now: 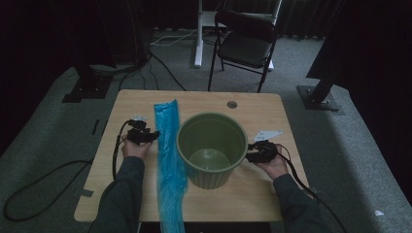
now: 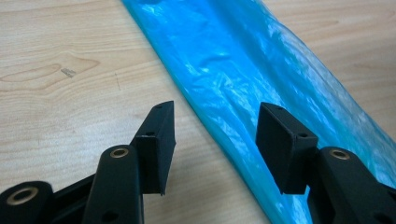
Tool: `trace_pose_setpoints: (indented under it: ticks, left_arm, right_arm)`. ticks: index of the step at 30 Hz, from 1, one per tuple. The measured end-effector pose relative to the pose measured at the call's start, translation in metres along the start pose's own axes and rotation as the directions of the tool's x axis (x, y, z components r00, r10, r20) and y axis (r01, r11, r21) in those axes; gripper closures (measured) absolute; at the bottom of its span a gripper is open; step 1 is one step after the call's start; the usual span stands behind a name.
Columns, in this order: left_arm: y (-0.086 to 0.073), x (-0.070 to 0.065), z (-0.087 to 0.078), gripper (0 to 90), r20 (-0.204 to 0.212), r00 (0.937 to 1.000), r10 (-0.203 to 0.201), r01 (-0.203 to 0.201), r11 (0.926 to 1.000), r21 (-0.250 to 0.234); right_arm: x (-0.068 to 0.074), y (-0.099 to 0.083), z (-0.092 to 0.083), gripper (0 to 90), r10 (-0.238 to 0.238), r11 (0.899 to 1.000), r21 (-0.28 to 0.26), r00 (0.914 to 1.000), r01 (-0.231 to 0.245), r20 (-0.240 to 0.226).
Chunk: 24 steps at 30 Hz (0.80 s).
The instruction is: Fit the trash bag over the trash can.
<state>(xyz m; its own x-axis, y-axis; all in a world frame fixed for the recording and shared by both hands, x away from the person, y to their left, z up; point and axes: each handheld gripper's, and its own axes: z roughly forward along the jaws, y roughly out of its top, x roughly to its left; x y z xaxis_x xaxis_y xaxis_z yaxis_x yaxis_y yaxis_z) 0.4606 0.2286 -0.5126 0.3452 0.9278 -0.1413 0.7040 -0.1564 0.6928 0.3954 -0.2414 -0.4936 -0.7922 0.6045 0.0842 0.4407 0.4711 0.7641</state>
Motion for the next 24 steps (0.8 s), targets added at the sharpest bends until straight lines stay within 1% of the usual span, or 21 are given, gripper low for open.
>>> trace_pose_setpoints:
  ticks: [2, 5, 9, 12, 18, 24]
  left_arm:
    - [0.001, 0.0, 0.003, 47.0, -0.002, 1.0, -0.005, 0.005, 0.9999, 0.01]
    - [0.001, -0.001, 0.007, 46.8, 0.007, 0.9999, -0.01, 0.01, 0.9996, 0.025]
    - [0.0, -0.005, 0.011, 46.7, 0.018, 0.9998, -0.001, 0.0, 0.9992, 0.04]
    - [0.0, -0.008, 0.011, 46.4, 0.023, 0.9997, 0.01, -0.011, 0.9991, 0.041]
    - [0.001, -0.011, 0.012, 46.4, 0.025, 0.9997, 0.006, -0.007, 0.9992, 0.04]
    - [-0.002, -0.014, 0.013, 46.4, 0.029, 0.9995, 0.009, -0.01, 0.9984, 0.055]
  right_arm:
    - [0.0, 0.0, -0.001, 54.9, 0.006, 1.0, -0.005, 1.0, -0.006, 0.001]
    - [0.0, -0.001, -0.002, 54.9, 0.011, 1.0, -0.007, 0.9999, -0.011, 0.002]
    - [0.0, 0.0, -0.002, 54.8, 0.012, 1.0, -0.011, 0.9999, -0.012, 0.001]
    - [-0.001, -0.001, -0.002, 54.8, 0.011, 1.0, -0.01, 0.9999, -0.011, -0.001]
    - [-0.002, -0.002, -0.003, 54.7, 0.013, 1.0, -0.012, 0.9999, -0.013, -0.003]
    - [-0.003, -0.001, -0.004, 54.7, 0.019, 1.0, -0.016, 0.9998, -0.019, -0.003]
